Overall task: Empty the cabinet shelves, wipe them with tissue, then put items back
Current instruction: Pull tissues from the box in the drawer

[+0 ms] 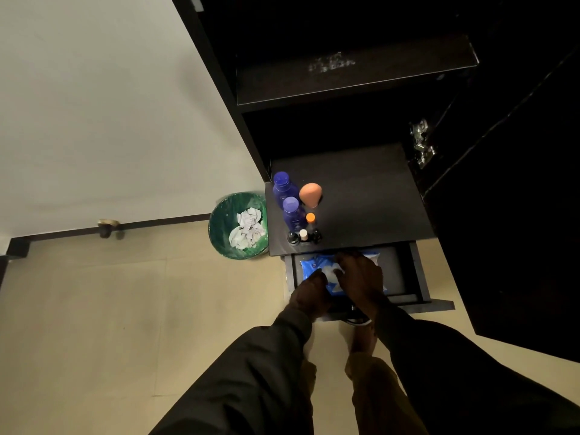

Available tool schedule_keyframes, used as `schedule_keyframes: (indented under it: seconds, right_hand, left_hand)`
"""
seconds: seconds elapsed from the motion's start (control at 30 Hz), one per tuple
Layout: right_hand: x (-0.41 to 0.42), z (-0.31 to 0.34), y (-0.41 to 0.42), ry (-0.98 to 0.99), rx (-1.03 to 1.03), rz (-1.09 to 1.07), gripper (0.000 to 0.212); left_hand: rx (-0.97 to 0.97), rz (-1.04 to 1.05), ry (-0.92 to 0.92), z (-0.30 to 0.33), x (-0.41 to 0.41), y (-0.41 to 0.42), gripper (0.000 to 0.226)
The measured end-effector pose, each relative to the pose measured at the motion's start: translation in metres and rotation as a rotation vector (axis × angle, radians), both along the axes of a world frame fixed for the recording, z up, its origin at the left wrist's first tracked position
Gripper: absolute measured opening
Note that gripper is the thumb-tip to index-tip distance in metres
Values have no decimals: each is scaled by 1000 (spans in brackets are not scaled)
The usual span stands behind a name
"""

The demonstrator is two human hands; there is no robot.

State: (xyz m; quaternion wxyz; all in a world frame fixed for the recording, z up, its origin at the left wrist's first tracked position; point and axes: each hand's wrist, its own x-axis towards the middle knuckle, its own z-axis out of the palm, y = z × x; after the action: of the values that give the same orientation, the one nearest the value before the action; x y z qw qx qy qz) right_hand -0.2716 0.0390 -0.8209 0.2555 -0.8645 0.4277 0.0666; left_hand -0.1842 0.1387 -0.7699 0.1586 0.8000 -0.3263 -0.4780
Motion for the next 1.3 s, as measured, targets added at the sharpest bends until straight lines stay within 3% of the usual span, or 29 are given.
schedule_keyframes:
  seconds: [0.17,0.4,0.73,1.0,1.3]
  right_hand:
    - [-1,2,-1,27,-46,6,15]
    - [-5,-1,-1,119,-31,59,26]
    - [-8,1,1,-10,7,10,15]
    - [-17,-10,-3,-205,210,-148,13]
    - [-25,-11,-9,-177,274,-140,12]
  left_hand:
    - [17,-1,-53,-6,0,-1,37]
    - [39,-4,-68,-12,-1,-2,38]
    - [-25,182,-113,-19,1,-10,34]
    - [60,94,-236,-26,4,-15,29]
    - [40,124,-355,-33,2,-10,31]
